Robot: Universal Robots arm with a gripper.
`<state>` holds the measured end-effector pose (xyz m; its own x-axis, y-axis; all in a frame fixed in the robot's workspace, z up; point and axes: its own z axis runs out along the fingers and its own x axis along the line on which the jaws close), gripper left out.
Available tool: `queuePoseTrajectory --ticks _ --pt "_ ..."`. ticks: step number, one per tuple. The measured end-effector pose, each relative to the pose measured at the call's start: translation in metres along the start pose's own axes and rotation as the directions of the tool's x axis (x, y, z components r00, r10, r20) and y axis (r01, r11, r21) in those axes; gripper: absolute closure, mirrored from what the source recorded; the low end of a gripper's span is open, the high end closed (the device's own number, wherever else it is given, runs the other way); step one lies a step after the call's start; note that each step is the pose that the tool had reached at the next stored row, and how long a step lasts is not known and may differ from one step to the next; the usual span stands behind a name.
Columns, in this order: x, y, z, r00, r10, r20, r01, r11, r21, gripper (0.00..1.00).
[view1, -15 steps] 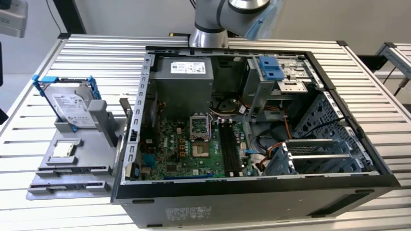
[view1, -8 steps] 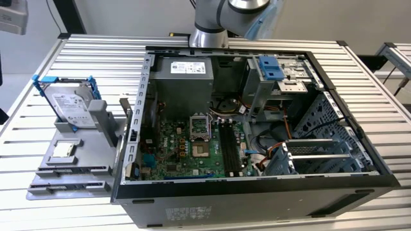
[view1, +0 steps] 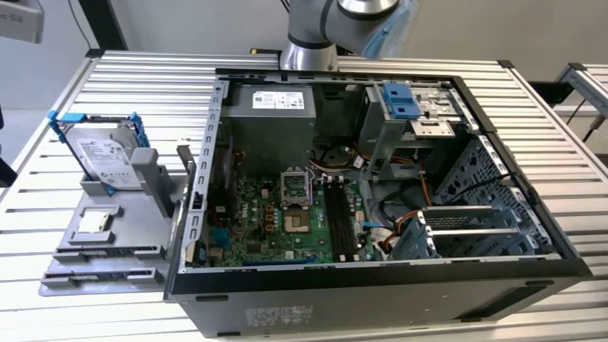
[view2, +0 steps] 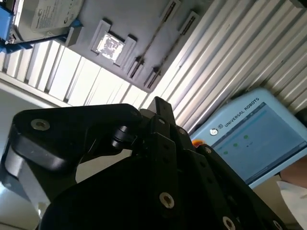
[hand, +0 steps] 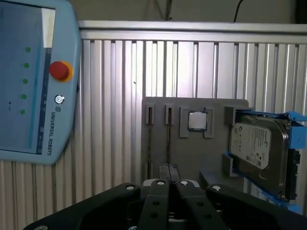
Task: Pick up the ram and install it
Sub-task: 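Pick up the ram and move it above insertion slot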
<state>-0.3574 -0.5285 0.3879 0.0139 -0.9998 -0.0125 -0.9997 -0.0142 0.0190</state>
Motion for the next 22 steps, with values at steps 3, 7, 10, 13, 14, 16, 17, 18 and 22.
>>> queuePoseTrajectory --ticks 3,7,10,13,14,16,17,18,22 --pt "0.0000 -0.0002 0.0009 0.9998 -0.017 -0.0029 0.017 0.9999 -0.0003 1.00" --pt "0.0000 -0.0002 0.0008 0.9998 -0.018 -0.0032 0.018 0.9998 -0.0004 1.00" --pt "0.0000 -0.0002 0.0008 0.9998 -0.019 -0.0032 0.019 0.9998 -0.0004 1.00" --pt "0.0000 -0.0002 0.0008 0.9998 -0.019 -0.0032 0.019 0.9998 -0.0004 1.00" --pt "0.0000 -0.0002 0.0008 0.9998 -0.019 -0.0032 0.019 0.9998 -0.0004 1.00" --pt "0.0000 -0.0002 0.0008 0.9998 -0.019 -0.0032 0.019 0.9998 -0.0004 1.00" --pt "0.0000 -0.0002 0.0008 0.9998 -0.019 -0.0032 0.019 0.9998 -0.0004 1.00" --pt "0.0000 -0.0002 0.0008 0.9998 -0.019 -0.0032 0.019 0.9998 -0.0004 0.00" --pt "0.0000 -0.0002 0.0008 0.9998 -0.020 -0.0032 0.020 0.9998 -0.0004 0.00"
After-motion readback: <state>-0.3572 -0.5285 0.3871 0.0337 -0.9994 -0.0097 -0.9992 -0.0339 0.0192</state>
